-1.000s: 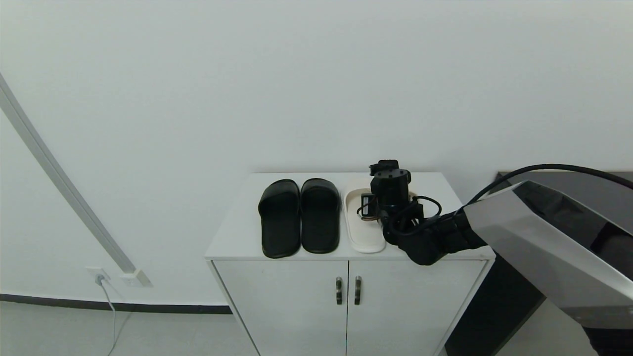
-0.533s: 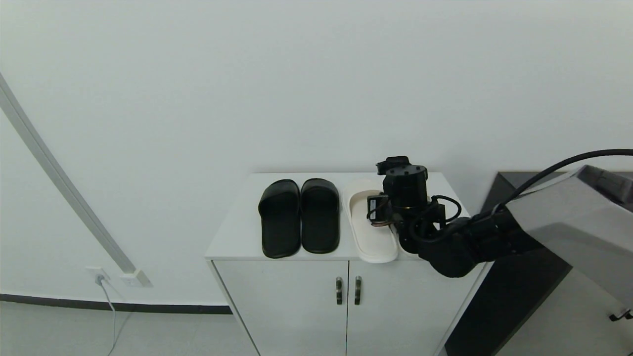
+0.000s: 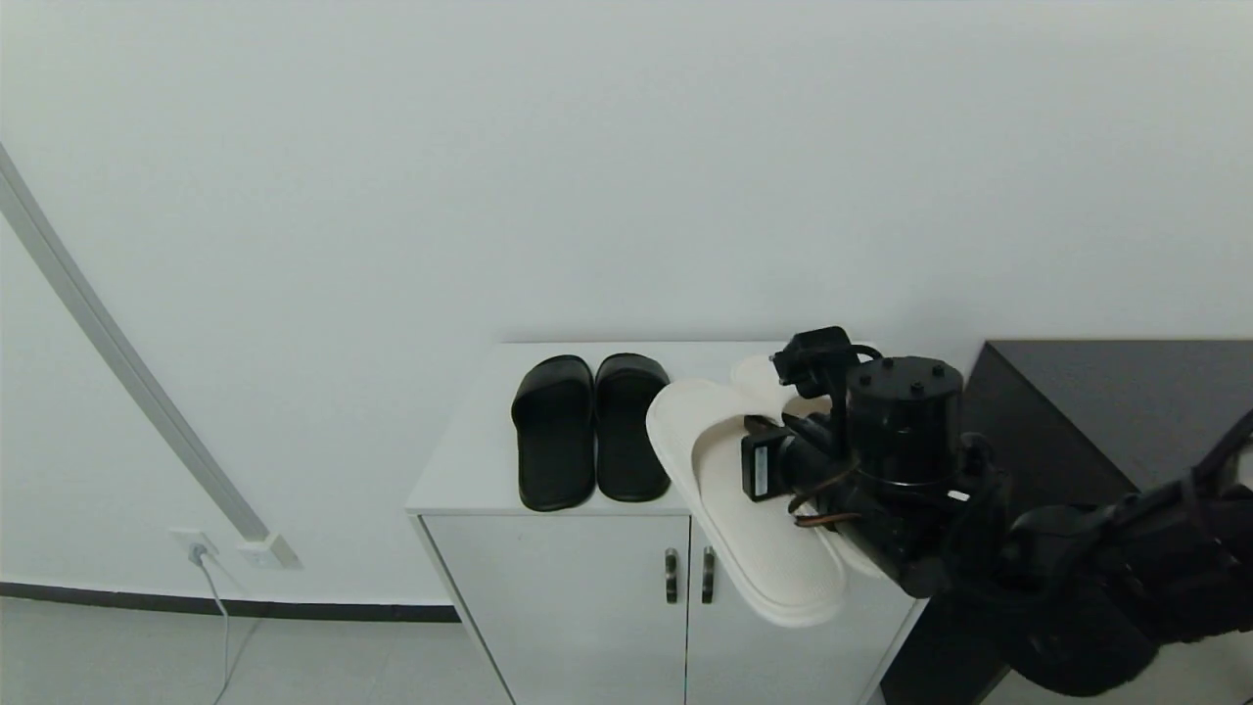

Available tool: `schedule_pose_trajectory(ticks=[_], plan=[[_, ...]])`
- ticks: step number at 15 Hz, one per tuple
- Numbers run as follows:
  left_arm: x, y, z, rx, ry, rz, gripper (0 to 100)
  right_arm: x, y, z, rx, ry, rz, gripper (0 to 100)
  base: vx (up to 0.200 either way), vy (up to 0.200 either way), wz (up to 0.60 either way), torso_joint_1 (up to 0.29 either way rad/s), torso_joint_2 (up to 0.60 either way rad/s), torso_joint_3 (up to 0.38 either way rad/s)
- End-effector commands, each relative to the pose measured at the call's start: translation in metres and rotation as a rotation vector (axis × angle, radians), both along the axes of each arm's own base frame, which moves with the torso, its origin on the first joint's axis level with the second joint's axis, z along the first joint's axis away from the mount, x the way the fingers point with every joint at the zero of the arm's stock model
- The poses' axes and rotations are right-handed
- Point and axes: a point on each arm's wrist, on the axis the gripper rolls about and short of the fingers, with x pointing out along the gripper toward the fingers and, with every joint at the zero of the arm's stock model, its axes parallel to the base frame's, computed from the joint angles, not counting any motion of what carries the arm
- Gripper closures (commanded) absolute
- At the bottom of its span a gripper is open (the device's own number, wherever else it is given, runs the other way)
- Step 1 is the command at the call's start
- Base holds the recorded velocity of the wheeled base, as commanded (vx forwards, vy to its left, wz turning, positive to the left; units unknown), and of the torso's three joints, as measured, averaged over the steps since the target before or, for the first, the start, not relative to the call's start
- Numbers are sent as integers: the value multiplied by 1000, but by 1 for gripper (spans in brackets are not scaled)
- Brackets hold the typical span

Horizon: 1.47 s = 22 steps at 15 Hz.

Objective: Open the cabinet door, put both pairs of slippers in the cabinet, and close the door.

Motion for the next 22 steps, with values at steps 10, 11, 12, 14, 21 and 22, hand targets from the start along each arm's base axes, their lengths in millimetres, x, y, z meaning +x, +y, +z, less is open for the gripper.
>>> schedule_pose_trajectory(ticks=[10,11,12,14,21,22], plan=[[0,0,0,-4,-1,0,100,-50,-17,4,15,40,302,100,0,0,0,0,0,0],[0,0,0,-4,-1,0,100,-50,-17,3,14,42,302,100,0,0,0,0,0,0],[0,0,0,-4,0,0,100,-50,-18,2,12,45,303,100,-200,0,0,2,7,-2],[0,0,0,-4,-1,0,100,-50,-17,0,7,50,301,100,-200,0,0,12,-2,2],[0,0,0,-4,-1,0,100,-51,-20,-5,-3,63,295,100,-86,0,0,-3,0,1],[0,0,0,-4,-1,0,100,-51,-21,-5,-4,64,296,100,0,0,0,0,0,0]])
